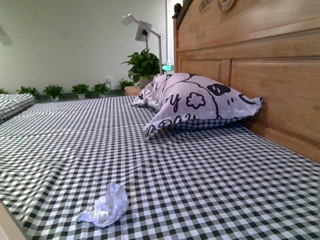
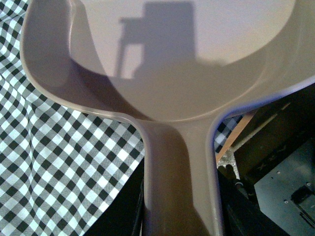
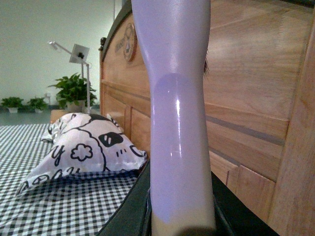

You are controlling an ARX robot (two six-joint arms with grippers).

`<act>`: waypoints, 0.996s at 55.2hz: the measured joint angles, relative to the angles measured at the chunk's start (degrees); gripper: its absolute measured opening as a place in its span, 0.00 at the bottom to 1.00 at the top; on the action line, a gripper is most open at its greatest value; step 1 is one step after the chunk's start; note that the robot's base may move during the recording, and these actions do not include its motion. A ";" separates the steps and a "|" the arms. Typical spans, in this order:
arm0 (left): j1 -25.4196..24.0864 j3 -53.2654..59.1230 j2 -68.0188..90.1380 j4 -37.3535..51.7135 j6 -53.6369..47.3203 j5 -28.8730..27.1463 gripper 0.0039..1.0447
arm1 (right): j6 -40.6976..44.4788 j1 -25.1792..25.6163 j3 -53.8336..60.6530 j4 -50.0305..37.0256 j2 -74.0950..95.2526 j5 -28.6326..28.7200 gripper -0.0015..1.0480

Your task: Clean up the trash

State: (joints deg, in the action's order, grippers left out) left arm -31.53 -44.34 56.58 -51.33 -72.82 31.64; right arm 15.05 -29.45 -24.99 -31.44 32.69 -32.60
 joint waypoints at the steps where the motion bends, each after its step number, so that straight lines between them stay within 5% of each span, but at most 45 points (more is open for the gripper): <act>1: 0.00 0.22 0.20 0.66 0.02 0.02 0.25 | 0.00 0.00 0.00 0.00 0.00 0.00 0.19; 40: 2.73 6.58 4.61 12.74 -1.55 -1.18 0.25 | 0.00 0.00 0.00 0.00 0.00 0.00 0.19; 55: 3.04 7.06 4.61 11.19 -3.08 -1.62 0.25 | 0.00 0.00 0.00 0.00 0.00 0.00 0.19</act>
State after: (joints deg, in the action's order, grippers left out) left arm -28.49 -37.28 61.19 -40.14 -75.90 30.02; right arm 15.05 -29.45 -24.99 -31.44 32.69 -32.60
